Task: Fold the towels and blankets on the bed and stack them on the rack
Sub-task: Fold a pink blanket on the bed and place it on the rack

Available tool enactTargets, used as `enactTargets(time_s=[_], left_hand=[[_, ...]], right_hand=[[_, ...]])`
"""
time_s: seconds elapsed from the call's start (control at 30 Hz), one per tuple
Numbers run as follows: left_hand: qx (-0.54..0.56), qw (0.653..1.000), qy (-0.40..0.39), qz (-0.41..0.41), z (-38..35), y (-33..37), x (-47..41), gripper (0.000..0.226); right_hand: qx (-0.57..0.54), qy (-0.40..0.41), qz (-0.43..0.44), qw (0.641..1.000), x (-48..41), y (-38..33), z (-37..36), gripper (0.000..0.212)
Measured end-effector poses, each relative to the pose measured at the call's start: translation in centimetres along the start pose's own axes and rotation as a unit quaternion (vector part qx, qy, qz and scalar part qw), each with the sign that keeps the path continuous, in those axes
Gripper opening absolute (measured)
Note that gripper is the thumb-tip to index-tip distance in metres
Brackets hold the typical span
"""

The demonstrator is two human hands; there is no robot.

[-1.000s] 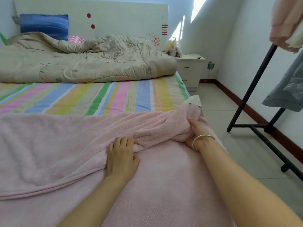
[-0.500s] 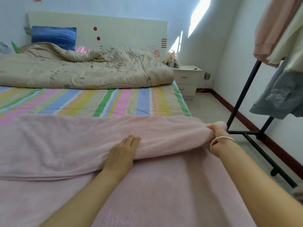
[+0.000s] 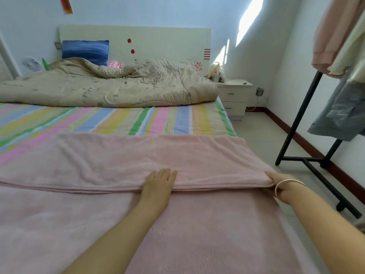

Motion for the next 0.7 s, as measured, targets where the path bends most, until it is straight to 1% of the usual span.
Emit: enactTargets(time_s=[0.07, 0.1, 0.13, 0.2, 0.23, 0.27, 0.3, 0.33, 0.4, 0.43, 0.47, 0.57, 0.63, 0.7], left_hand=[[-0.016, 0.998, -0.014, 0.056, 0.1, -1.0, 0.2, 0.073], [-0.016, 0.997, -0.014, 0.071, 0.0, -1.5, 0.5, 0.072], [-0.014, 0.997, -0.017, 0.074, -0.2, -1.8, 0.8, 0.072], [-0.006, 0.997, -0.035, 0.064, -0.6, -2.1, 1.4, 0.076], [0.000, 0.997, -0.046, 0.060, -0.9, -2.2, 1.6, 0.079], [0.007, 0.997, -0.055, 0.059, -1.1, -2.2, 1.8, 0.080], [0.014, 0.996, -0.065, 0.066, -1.2, -2.2, 1.8, 0.081], [0.018, 0.994, -0.075, 0.076, -1.3, -2.1, 1.9, 0.080], [0.015, 0.992, -0.078, 0.096, -1.2, -1.7, 1.9, 0.077], [0.014, 0.993, -0.072, 0.097, -1.0, -1.2, 1.7, 0.076], [0.014, 0.994, -0.062, 0.088, -0.8, -0.3, 1.4, 0.076], [0.032, 0.998, -0.056, 0.007, -0.3, 3.2, -0.2, 0.081], [0.072, 0.992, -0.094, -0.048, -0.1, 5.6, -1.7, 0.082], [0.144, 0.973, -0.152, -0.095, -0.1, 8.0, -3.7, 0.082]], right_hand=[[0.003, 0.013, 0.026, 1.000, -0.8, -0.3, 0.5, 0.034], [0.016, 0.020, 0.032, 0.999, -1.7, -0.2, 0.8, 0.039], [0.045, 0.034, 0.039, 0.998, -2.5, 0.1, 1.2, 0.042], [0.118, 0.038, 0.039, 0.992, -9.4, 2.3, 3.0, 0.054], [0.148, 0.032, 0.033, 0.988, -11.6, 3.3, 3.6, 0.062], [0.147, 0.018, 0.019, 0.989, -12.0, 4.0, 3.8, 0.068], [0.121, 0.009, 0.005, 0.993, -11.8, 4.3, 3.7, 0.066], [0.096, 0.002, -0.011, 0.995, -9.7, 4.1, 3.2, 0.054], [0.070, -0.036, -0.029, 0.996, -2.3, 2.2, 1.0, 0.020], [0.067, -0.044, -0.033, 0.996, -1.1, 1.6, 0.7, 0.011], [0.066, -0.059, -0.034, 0.996, -0.9, 1.1, 0.5, 0.008], [0.056, -0.123, -0.022, 0.991, -1.8, -0.5, -0.3, 0.016], [0.067, -0.138, -0.019, 0.988, -2.9, -1.5, -0.6, 0.016], [0.089, -0.140, -0.011, 0.986, -4.5, -2.6, -0.9, 0.019]])
Point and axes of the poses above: each hand's wrist, its own x-axis away from the middle knuckle, its own z-axis out of the back of the hand, y = z × x, the point moved 6 cm from there along -x, towards the middle knuckle, and after that the axes turned 4 degrees about -y, right-handed, at the moved point
